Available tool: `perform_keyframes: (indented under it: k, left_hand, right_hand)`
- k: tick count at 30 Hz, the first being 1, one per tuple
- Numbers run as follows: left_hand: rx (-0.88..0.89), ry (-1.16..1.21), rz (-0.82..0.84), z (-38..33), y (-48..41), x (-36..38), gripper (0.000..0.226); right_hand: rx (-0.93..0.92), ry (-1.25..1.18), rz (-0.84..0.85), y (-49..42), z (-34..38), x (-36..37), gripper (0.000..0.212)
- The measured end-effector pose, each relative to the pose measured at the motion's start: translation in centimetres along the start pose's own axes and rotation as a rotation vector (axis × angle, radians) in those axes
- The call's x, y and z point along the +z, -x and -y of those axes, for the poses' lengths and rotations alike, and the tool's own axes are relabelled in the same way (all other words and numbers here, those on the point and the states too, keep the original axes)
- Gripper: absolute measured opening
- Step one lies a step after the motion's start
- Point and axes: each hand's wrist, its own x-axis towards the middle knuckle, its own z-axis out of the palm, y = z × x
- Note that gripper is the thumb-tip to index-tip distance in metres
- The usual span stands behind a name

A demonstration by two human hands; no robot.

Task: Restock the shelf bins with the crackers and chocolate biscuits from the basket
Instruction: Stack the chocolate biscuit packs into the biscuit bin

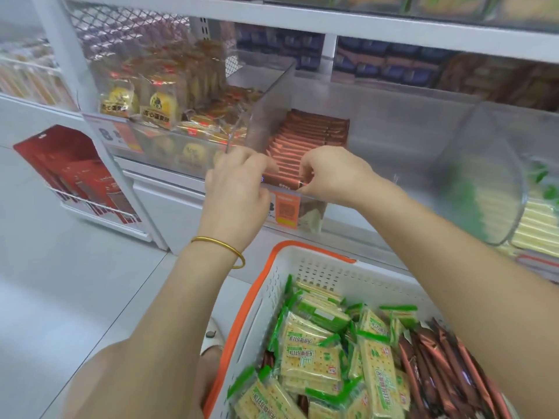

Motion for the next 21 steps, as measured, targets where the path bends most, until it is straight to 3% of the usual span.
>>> perform_keyframes:
  k: [3,9,11,13,16,18,21]
  left_hand:
    - [0.032,-0.003,-0.067,-0.8,0.6,0.3,0.039]
    - [0.191,0.075,-0.135,-5.2,3.5,1.3,0.031]
    - [0.26,0.106,-0.097,-6.9,5.1,1.9,0.026]
    - [0.293,0.126,0.03,-8.3,7.0,3.2,0.023]
    - [0.299,0.162,0.377,-9.5,10.4,6.0,0.024]
    - [0.344,0.122,0.567,-10.1,12.5,7.6,0.023]
    - [0.375,0.115,0.741,-10.9,14.8,9.3,0.022]
  right_hand:
    - [-0.001,-0.129,0.04,0.6,-0.5,-0.9,0.022]
    - [-0.023,-0.453,-0.322,7.9,-3.0,-3.4,0.015]
    - [-0.009,-0.636,-0.318,12.4,-4.4,-3.0,0.018]
    - [0.066,-0.734,-0.175,16.3,-6.5,-0.7,0.016]
    - [0.226,-0.622,0.2,21.2,-10.3,5.5,0.009]
    - [0.212,-0.44,0.462,24.0,-12.1,9.6,0.004]
    - [0.142,-0.31,0.662,27.1,-13.3,14.2,0.011]
